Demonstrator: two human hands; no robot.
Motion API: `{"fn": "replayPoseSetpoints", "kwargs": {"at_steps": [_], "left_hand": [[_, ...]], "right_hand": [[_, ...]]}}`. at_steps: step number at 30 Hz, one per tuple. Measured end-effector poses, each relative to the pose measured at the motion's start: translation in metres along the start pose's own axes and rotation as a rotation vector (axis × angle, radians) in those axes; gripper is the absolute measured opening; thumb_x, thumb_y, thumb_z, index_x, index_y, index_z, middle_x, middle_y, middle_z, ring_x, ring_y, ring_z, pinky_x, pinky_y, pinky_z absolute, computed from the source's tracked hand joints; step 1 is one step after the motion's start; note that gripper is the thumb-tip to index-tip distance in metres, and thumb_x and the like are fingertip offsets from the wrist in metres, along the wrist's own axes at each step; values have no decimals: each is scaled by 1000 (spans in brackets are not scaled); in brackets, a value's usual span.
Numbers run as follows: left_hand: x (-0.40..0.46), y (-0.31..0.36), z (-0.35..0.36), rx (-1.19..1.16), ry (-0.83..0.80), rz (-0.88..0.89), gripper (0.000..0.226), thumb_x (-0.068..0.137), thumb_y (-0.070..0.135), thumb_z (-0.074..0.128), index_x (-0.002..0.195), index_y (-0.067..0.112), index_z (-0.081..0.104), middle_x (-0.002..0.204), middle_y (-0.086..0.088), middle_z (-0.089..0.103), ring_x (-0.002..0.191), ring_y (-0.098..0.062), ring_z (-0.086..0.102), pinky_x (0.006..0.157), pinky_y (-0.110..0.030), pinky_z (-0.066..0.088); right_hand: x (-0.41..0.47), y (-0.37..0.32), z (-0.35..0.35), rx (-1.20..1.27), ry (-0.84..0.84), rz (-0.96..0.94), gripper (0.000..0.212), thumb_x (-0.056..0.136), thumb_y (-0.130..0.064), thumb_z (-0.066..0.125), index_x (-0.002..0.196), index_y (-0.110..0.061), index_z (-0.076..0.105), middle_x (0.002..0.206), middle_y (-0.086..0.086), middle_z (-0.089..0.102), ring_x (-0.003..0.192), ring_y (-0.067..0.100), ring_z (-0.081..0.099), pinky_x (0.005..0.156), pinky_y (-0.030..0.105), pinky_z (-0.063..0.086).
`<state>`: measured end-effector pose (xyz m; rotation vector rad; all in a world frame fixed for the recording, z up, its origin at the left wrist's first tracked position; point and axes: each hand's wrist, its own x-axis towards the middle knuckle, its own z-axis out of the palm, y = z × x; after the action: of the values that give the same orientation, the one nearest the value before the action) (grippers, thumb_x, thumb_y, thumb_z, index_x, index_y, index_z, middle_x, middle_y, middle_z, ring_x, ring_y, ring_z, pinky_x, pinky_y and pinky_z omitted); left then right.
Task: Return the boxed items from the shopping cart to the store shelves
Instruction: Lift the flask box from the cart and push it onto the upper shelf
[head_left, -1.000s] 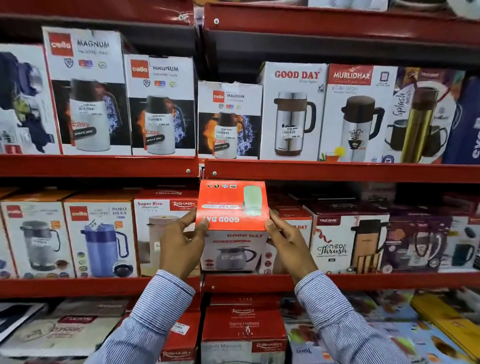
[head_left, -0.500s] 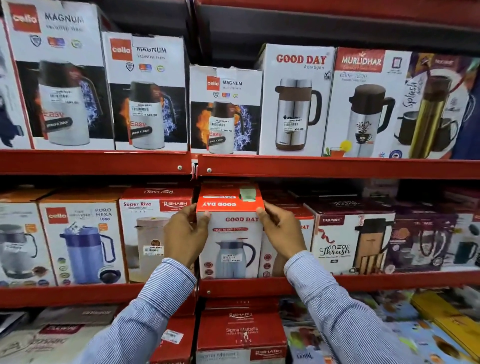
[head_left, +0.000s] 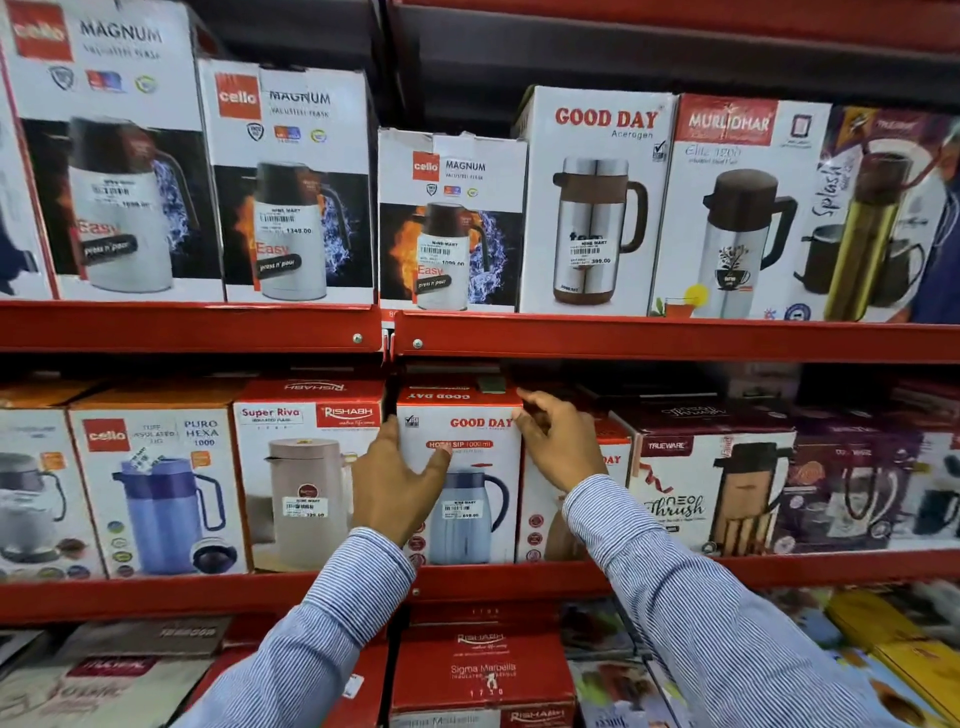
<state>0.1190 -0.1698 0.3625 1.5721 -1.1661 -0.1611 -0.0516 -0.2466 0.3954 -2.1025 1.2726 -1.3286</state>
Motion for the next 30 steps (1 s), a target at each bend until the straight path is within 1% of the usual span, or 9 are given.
{"fn": "replayPoseSetpoints", "kwargs": {"at_steps": [3,6,11,14,16,19,21,26,30], "left_hand": [[-11,-10,6,6,21,-3,73,81,40,70,142,12,44,130,-5,65,115,-23,65,99,-40,54],[-27,-23,11,-24,38,-44,73,83,35,70,144,10,41,136,-10,61,122,-25,61,104,-37,48],[-40,-40,18,-57,100,-9,64,86,17,68,145,15,42,123,-12,70,101,-18,69,93,-25,48],[-36,-48,22,-99,133,-13,59,87,15,63,142,24,44,118,-10,73,93,-25,73,88,-45,60],[-32,-52,23,-97,156,-12,57,88,13,62,141,27,46,107,-9,77,79,-24,75,78,-46,63],[-34,-51,20,-78,176,7,52,90,7,61,139,21,50,87,2,76,59,-7,67,72,-19,61],[-35,-50,18,-75,167,15,50,91,5,61,138,19,51,82,10,67,54,6,58,62,1,51],[-34,-49,16,-86,160,18,47,91,4,61,136,16,55,83,6,67,55,7,56,50,9,38],[-34,-52,16,-78,155,26,49,91,6,61,138,17,52,87,8,68,55,4,61,50,7,40]], "right_hand": [[0,5,-1,-21,-8,-16,40,93,-28,56,133,-25,54,109,6,74,98,20,69,90,29,55],[-1,9,1,-73,-29,-26,45,93,-30,55,137,-33,48,78,4,73,66,18,66,68,34,59],[-4,8,2,-67,-29,-36,47,93,-24,57,138,-35,45,73,-4,72,47,4,51,49,15,40],[-5,6,2,-43,-36,-33,47,93,-23,56,138,-33,45,85,-1,75,60,9,65,60,21,53],[-5,7,3,-20,-32,-31,47,93,-22,56,139,-31,46,90,1,75,70,16,70,68,26,58],[-6,7,3,-11,-15,-51,48,93,-20,56,139,-28,46,96,5,75,82,22,72,74,25,57],[-7,7,2,-8,-9,-66,48,93,-20,57,139,-25,47,102,4,74,87,20,71,70,14,53],[-10,4,-1,-24,9,-74,47,93,-21,57,139,-22,48,110,5,73,91,17,70,59,1,41],[-12,2,2,-21,37,-66,47,92,-22,58,138,-21,48,112,5,73,85,10,68,76,16,48]]}}
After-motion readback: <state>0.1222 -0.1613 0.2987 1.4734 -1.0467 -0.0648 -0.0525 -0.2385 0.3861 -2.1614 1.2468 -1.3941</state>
